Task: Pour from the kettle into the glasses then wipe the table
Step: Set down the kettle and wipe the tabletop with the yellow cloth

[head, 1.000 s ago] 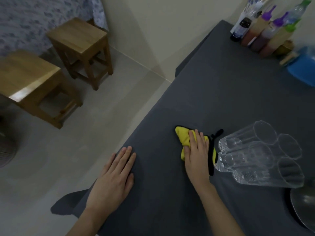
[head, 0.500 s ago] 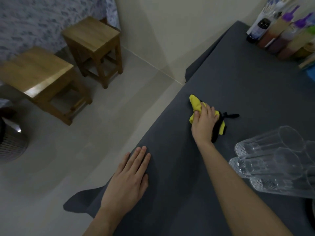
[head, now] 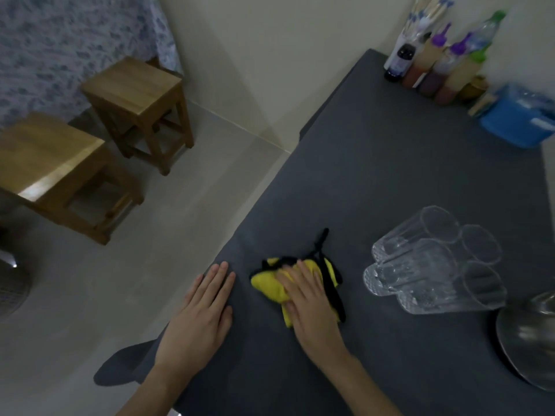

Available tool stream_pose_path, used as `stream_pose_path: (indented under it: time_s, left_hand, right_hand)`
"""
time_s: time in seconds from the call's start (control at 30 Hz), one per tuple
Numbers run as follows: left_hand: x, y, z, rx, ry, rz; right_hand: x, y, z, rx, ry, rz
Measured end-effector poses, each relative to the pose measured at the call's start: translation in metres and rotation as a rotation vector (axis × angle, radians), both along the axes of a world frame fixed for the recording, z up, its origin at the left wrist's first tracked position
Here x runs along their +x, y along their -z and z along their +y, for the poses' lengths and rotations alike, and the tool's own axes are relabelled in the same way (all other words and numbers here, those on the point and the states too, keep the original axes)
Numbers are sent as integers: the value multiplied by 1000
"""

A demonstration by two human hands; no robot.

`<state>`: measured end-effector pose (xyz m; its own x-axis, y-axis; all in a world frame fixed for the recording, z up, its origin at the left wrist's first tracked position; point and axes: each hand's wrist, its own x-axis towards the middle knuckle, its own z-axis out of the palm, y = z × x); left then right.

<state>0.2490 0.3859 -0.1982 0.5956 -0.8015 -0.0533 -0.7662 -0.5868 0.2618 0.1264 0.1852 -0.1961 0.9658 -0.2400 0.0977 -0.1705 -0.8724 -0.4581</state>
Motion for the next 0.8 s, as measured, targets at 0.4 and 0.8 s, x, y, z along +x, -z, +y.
stream_pose_path:
  time_s: [0.4,0.8]
  left_hand:
    - [-1,3,-1,1,-20,-21]
    - [-2,-4,-2,-21,-38,-4]
  right_hand:
    - [-39,-13,-21,-180,-56,165]
    - [77,-7,-22,-320,-332,197]
